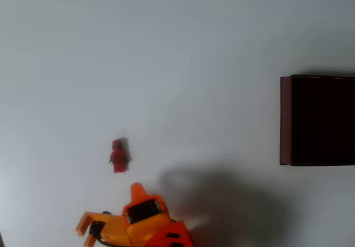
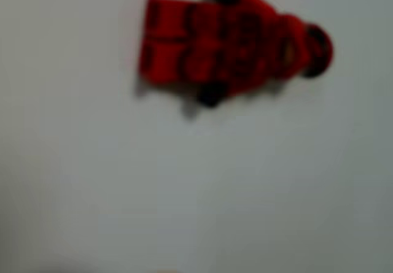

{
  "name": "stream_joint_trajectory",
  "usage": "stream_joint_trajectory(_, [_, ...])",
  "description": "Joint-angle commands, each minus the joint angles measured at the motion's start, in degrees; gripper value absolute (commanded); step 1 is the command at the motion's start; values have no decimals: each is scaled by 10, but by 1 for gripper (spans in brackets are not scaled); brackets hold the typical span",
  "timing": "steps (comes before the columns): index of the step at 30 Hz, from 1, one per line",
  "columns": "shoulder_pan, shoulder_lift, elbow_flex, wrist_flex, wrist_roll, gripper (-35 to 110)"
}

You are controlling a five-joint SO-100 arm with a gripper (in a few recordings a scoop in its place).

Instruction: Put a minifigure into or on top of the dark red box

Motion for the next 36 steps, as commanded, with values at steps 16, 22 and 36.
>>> stream_joint_trajectory(16, [-6,3,4,2,6,0])
stream_joint_trajectory(22, [-6,3,4,2,6,0])
stream_joint_trajectory(36, [-10,2,5,1,48,5])
